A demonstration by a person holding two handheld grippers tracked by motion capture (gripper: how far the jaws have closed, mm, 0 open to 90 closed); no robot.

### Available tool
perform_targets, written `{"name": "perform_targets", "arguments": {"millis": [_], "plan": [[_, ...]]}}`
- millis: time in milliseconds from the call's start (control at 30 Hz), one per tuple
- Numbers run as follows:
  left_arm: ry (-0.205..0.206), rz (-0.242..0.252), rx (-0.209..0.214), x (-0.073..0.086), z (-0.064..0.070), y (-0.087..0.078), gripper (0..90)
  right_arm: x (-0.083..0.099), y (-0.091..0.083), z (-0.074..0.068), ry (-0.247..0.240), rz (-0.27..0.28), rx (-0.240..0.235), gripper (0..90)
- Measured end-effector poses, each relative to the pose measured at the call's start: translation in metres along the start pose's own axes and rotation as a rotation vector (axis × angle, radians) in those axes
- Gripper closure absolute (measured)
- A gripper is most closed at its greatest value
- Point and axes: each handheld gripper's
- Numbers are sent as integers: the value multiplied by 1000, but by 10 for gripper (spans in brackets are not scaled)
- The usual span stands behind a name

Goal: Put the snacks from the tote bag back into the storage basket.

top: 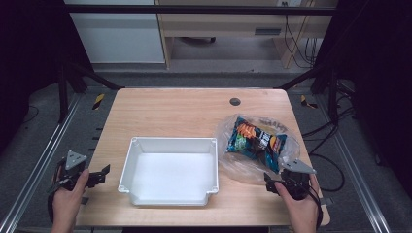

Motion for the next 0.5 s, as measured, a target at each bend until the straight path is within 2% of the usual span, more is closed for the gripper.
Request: {"name": "perform_targets", "arguments": {"millis": [33, 67, 267, 400, 500], "plan": [[0, 0, 0, 0, 0, 0, 33, 0, 0, 0, 0, 0, 0, 88], [0, -1, -1, 0, 0, 0, 33, 0, -3, 0, 1, 28, -1, 87], [4, -4, 5, 0, 0, 0, 33, -1, -5, 0, -6, 39, 7, 81], [4, -5, 13, 0, 1, 1, 32, -3, -8, -2, -24, 49, 16, 79], [2, -4, 17, 0, 1, 1, 31, -6, -15, -7, -52, 85, 24, 68]]}}
Point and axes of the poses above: each handheld gripper's, and its own axes: y roughly forward along the jaws, x roughly out of its underside, z roughly to its right, and after that the axes turned 11 degrees about -z, right-handed
